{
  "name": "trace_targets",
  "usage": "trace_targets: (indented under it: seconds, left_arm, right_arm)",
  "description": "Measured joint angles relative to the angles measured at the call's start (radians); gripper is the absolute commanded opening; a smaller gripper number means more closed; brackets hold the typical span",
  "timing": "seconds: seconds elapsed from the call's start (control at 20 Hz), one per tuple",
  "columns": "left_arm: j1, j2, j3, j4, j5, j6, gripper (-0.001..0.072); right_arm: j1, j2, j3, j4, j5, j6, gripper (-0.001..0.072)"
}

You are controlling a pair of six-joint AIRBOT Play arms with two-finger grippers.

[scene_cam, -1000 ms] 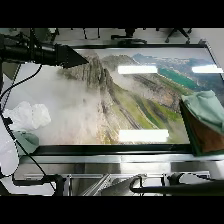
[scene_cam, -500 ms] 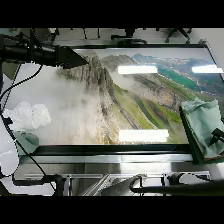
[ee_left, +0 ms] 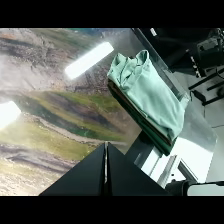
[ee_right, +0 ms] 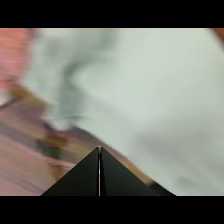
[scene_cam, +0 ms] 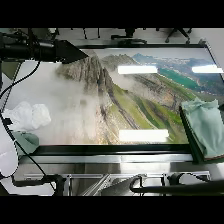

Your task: Fold the shirts.

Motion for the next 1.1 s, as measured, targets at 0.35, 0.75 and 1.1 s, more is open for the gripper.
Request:
trace_targets:
  seconds: [0.35, 0.75, 1.1]
  left_arm:
    - [-0.066, 0.209, -0.283, 0.111, 0.056, 0.013, 0.0008]
    - [-0.172, 0.600, -0.921, 0.267, 0.213, 0.018, 0.0008]
    - [-0.119, 0.786, -1.146, 0.285, 0.254, 0.016, 0.0009]
  right_arm:
    - [0.341, 0.221, -0.229, 0.115, -0.173, -0.128, 0.0018]
    - [0.615, 0.510, -0.630, 0.130, -0.343, -0.164, 0.0019]
    - [0.643, 0.547, -0.683, 0.136, -0.323, -0.167, 0.0019]
